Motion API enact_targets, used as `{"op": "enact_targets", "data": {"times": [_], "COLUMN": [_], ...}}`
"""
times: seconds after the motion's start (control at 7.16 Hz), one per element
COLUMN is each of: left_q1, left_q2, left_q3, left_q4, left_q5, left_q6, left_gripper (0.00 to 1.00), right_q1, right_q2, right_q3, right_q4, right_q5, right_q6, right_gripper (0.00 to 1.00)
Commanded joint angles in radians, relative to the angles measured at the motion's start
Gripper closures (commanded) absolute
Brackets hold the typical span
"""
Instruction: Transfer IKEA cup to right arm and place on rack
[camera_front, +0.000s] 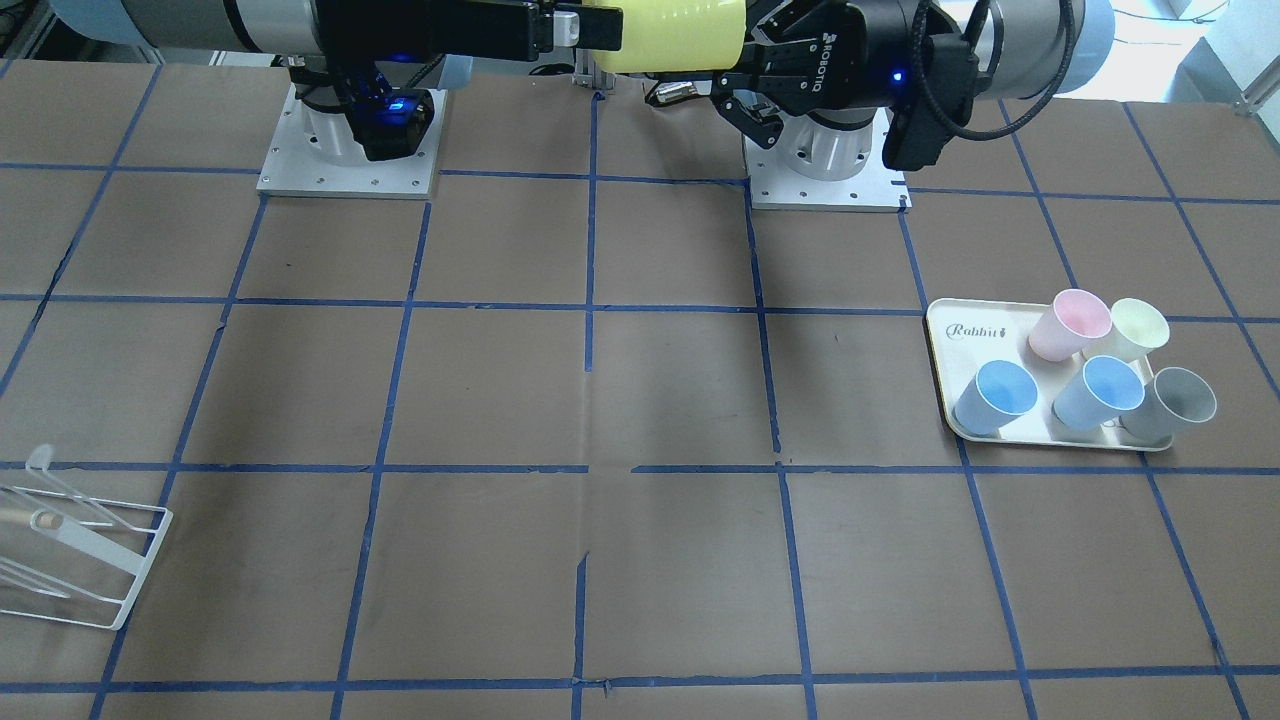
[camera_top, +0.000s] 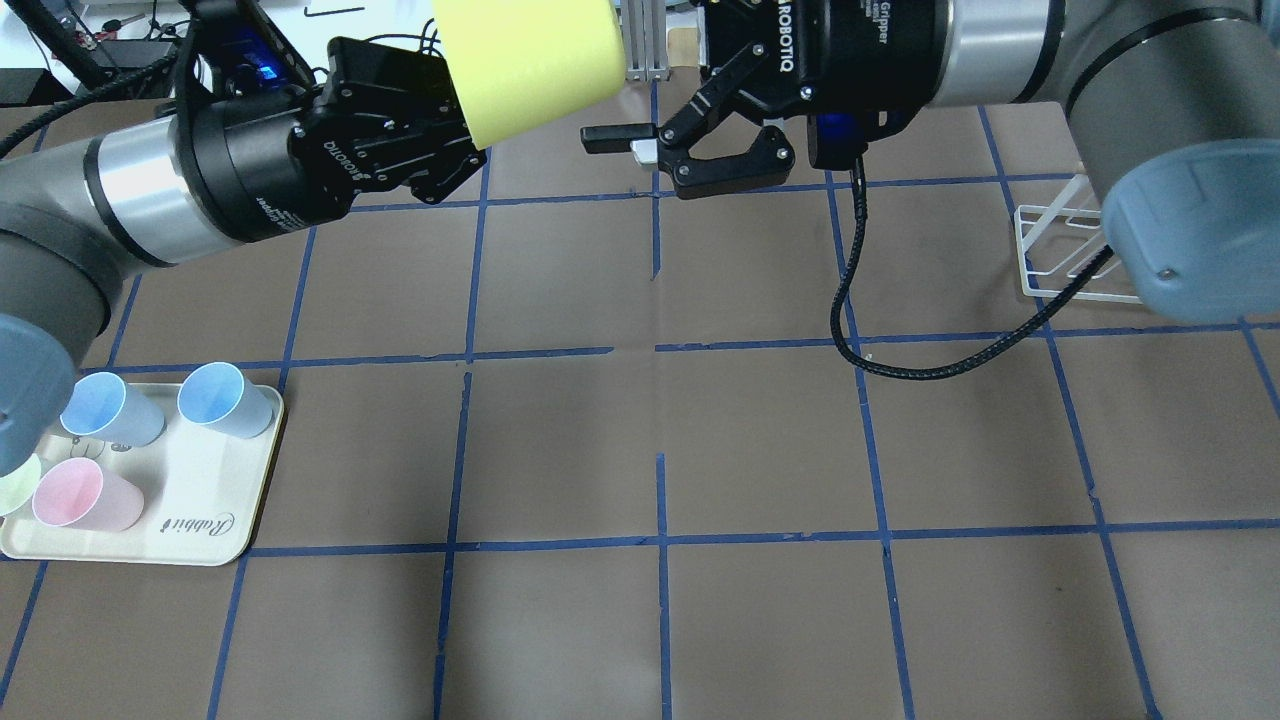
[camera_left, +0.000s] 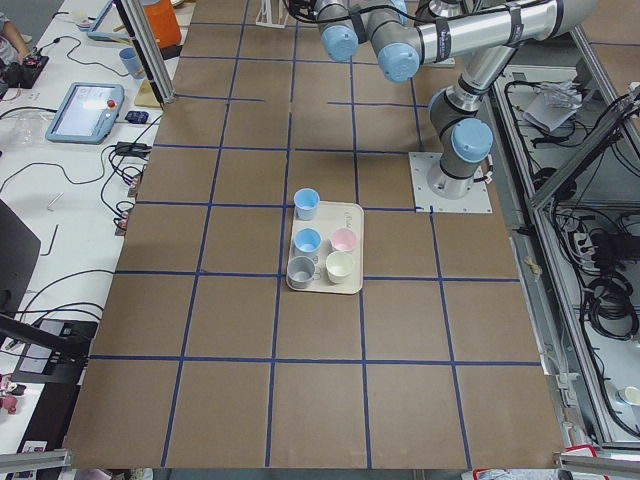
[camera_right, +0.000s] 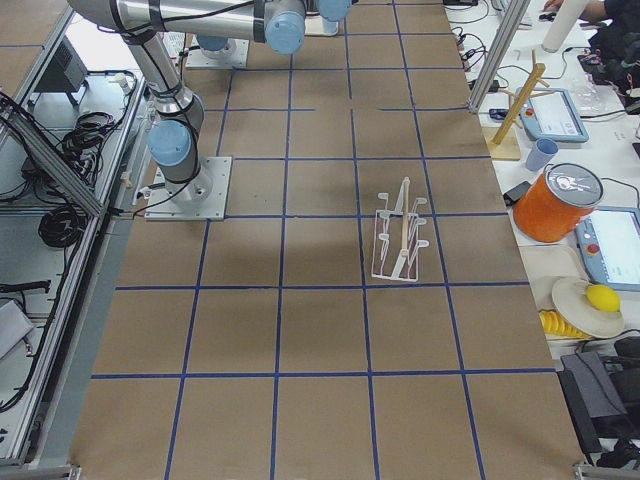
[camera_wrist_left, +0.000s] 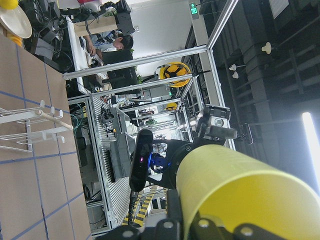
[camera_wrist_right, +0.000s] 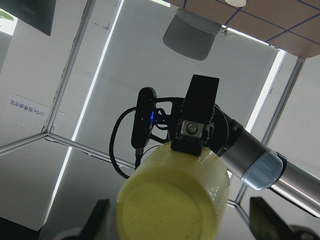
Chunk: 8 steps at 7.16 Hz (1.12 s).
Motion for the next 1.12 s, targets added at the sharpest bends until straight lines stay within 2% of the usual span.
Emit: {"op": "enact_targets", "data": {"times": [0.0,0.14,0.28,0.42,0.56,0.7,0.98], "left_q1": [0.000,0.000,0.000,0.000,0.002,0.002,0.002], "left_q2": [0.000,0.000,0.000,-0.002,-0.003,-0.002,-0.002], "left_q3": [0.000,0.000,0.000,0.000,0.000,0.002,0.002], "left_q4": [0.000,0.000,-0.001,-0.001,-0.003,-0.005,-0.006], "left_q5": [0.000,0.000,-0.002,0.000,0.000,0.003,-0.002], "left_q6": [0.000,0.002,0.000,0.000,-0.001,-0.002,-0.002], "left_gripper": [1.00,1.00,1.00,1.00,0.42,0.03,0.01], "right_q1": [0.012,0.012,0.012,0.012,0.012,0.012,0.010], "right_q2": [0.001,0.007,0.012,0.025,0.027,0.029,0.032], "right_q3": [-0.001,-0.001,0.000,-0.001,-0.001,-0.003,-0.003], "right_q4": [-0.001,0.001,-0.008,-0.036,-0.036,-0.038,-0.038], "right_q5": [0.002,0.010,0.042,0.048,0.072,0.073,0.071], "right_q6": [0.002,0.002,0.000,0.005,0.009,0.035,0.040], "right_gripper": [0.21,0.62,0.89,1.00,1.00,1.00,1.00]}}
